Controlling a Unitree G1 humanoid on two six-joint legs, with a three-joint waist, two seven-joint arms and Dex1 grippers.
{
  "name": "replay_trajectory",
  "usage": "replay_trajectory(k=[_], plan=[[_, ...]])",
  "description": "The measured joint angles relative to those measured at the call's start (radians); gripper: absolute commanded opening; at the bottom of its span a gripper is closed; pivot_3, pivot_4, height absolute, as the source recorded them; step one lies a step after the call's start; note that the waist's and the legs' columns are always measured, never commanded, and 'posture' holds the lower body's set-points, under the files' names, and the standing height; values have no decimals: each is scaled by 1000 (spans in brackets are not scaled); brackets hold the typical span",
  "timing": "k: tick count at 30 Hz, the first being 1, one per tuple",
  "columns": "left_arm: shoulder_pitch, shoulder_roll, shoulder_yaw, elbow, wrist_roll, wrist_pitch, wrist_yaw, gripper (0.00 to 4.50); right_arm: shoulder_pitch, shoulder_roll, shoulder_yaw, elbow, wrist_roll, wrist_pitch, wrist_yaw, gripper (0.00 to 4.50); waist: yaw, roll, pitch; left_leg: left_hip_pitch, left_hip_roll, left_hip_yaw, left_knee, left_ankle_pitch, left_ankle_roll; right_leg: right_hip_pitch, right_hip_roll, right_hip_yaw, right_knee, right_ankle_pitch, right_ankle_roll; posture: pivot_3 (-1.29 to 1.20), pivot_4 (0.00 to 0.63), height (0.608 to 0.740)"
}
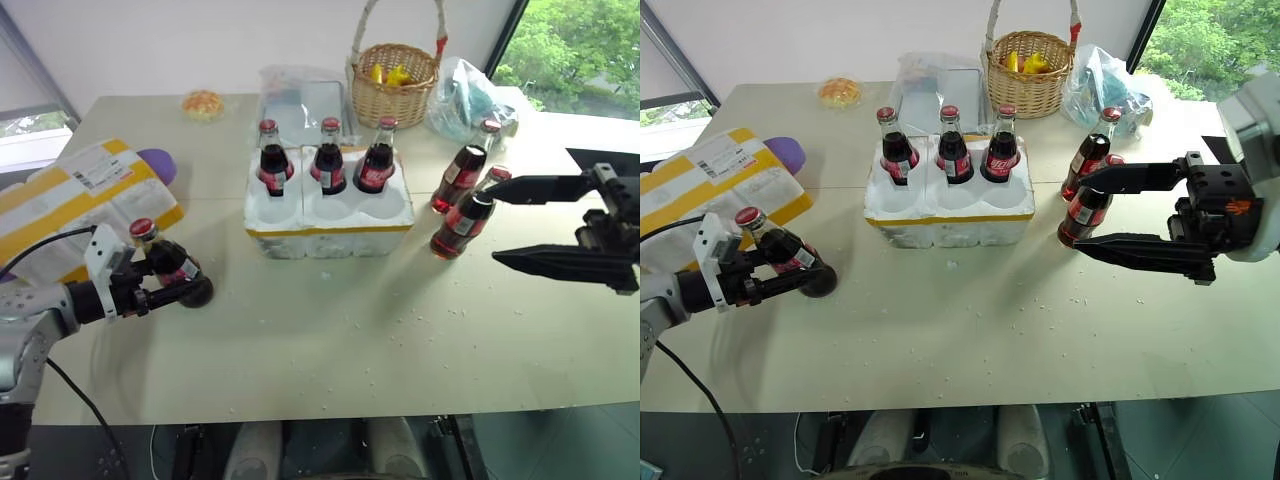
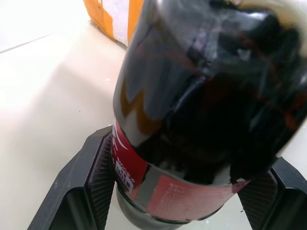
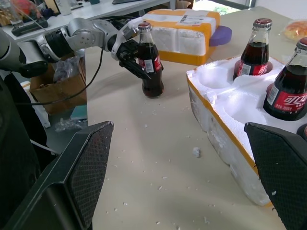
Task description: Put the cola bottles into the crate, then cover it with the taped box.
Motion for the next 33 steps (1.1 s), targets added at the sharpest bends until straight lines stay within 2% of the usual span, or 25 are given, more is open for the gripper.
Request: replay_trajectory(k=[5, 10, 12, 16, 23, 28, 33], plan=[[-173, 51, -25, 9, -59, 104, -41, 2817, 14, 21, 4, -3, 0, -15, -12, 4500, 6, -2, 1, -1, 0, -1, 1, 0, 0, 0, 0, -1, 0, 0, 1, 0, 150, 737], [-508, 82, -95, 69, -115, 194, -93, 2817, 55, 33, -2, -14, 0, -30, -25, 4500, 2, -3, 1, -2, -1, -1, 1, 0, 0, 0, 0, -1, -1, 3, 5, 0, 150, 737], [-630, 74, -156, 117, -102, 197, -123, 2817, 72, 36, -7, -21, 0, -33, -28, 4500, 2, -3, 1, -2, -1, -1, 1, 0, 0, 0, 1, -1, -1, 3, 5, 0, 150, 737], [-848, -17, -298, 293, -22, 150, -192, 2817, 120, 55, -19, -40, -7, -53, -39, 4500, 0, -4, 1, -2, -1, -1, 1, 0, 0, 1, 1, 0, -1, 3, 6, 0, 150, 737], [-963, -144, -428, 568, 133, -2, -288, 2817, 174, 66, -51, -66, -20, -76, -66, 4500, 0, -4, 1, -2, 0, -2, 1, 0, 1, 0, 2, 0, -1, 3, 6, 0, 150, 737], [-1004, -212, -466, 716, 223, -119, -330, 2817, 201, 68, -96, -81, -20, -80, -84, 4500, 2, -4, 1, -4, 0, -2, 2, 0, 1, 0, 2, 0, -2, 4, 7, 0, 150, 737], [-1012, -260, -467, 799, 267, -148, -347, 2817, 234, 77, -115, -82, -23, -98, -84, 4500, 1, -5, 1, -4, 0, -3, 2, 0, 1, 0, 2, 0, -2, 4, 7, 0, 150, 737]])
